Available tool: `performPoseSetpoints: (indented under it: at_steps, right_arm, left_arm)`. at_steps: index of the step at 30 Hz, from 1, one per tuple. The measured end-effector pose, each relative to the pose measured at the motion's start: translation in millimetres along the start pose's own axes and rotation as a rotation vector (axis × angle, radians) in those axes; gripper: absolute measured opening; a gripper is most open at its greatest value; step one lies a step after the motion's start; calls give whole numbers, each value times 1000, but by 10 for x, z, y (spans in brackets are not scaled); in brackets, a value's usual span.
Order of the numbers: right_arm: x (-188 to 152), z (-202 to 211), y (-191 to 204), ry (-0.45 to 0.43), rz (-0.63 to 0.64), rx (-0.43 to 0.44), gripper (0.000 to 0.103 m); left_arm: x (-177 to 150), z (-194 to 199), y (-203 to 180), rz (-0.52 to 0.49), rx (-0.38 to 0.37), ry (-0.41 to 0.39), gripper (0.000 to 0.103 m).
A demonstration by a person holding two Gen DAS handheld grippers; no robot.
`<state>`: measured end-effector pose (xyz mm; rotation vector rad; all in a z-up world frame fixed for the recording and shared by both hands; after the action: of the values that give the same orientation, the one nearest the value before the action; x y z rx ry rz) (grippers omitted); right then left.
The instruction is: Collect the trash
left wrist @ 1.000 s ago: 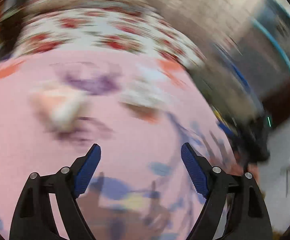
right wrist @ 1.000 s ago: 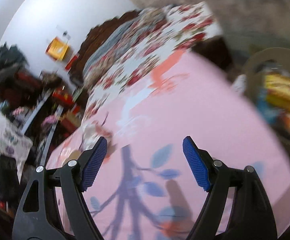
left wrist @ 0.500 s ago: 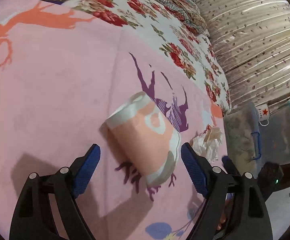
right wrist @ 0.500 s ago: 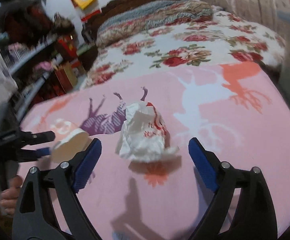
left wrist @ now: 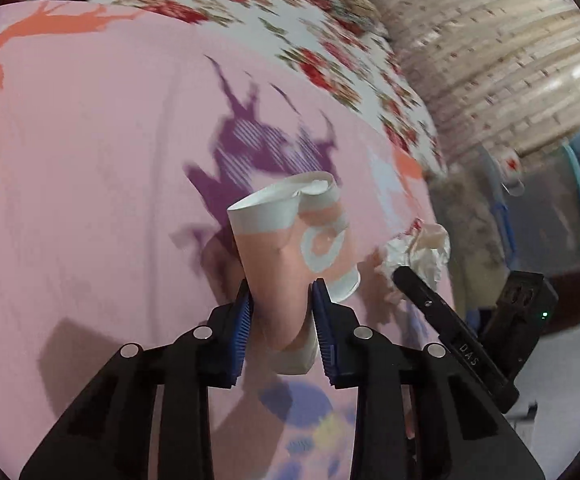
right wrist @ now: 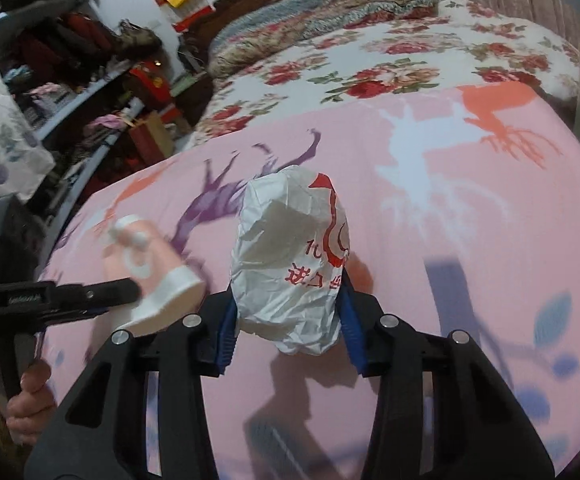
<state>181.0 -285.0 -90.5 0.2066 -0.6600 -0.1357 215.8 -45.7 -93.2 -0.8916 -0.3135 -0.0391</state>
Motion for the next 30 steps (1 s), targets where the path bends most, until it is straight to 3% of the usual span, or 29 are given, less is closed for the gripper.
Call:
performPoseSetpoints:
  at_steps: [7, 13, 22, 30]
  right_arm:
    - [-650, 622, -351, -55, -41, -36, 46]
    - [-1030, 989, -863, -90, -183, -86, 46]
    - [-1156, 982, -1273, -85, -268, -137, 46]
    - [-1117, 892, -1279, -66, -277, -128, 47]
  left_arm:
    - [-549, -133, -436, -96, -58, 100, 28]
    - [-839, -328, -731, -159, -69, 171, 29]
    - [-1069, -555, -820, -220, 22, 214, 31]
    - [-1063, -560, -656, -178, 20, 220, 31]
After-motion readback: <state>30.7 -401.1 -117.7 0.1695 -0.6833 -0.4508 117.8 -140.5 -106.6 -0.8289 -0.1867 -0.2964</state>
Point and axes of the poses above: each gripper's, at about its wrist camera, not at the fingertips, and z roughly against the way its jaws point, y to its left, x to its top, the point moved 2 cm from there along -z, roughly the way its jaws point, and after that the axes turned 14 degrees about -x, right-handed, at the moved point
